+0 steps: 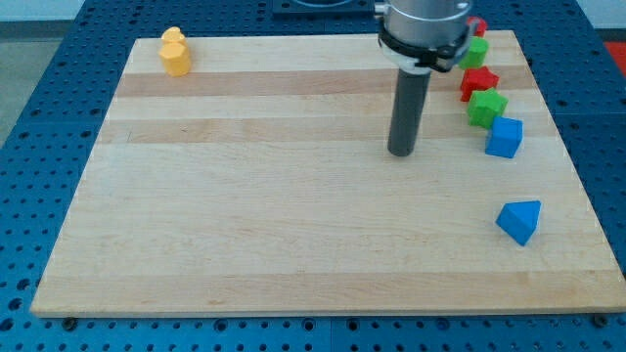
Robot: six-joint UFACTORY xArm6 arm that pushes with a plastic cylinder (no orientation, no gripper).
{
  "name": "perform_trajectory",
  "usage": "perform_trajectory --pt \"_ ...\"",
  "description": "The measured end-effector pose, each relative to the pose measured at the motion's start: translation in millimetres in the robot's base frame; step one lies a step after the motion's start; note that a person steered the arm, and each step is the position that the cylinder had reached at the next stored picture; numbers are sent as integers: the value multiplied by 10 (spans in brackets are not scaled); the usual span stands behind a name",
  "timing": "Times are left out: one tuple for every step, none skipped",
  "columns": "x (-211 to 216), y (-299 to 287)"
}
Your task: Touch the right of the red star
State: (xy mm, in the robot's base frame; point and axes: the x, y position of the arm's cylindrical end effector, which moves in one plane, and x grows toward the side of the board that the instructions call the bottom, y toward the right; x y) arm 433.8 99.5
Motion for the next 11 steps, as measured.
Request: perform_trajectory --pt "231 189" --pt "281 626" --pt "347 1175" --pt "268 1654" --pt "80 2020" --pt "-311 2139" --pt "-772 2135" --pt "-1171 2050" --pt "-1268 1688" --pt "-1262 1413" --pt "-1249 1232"
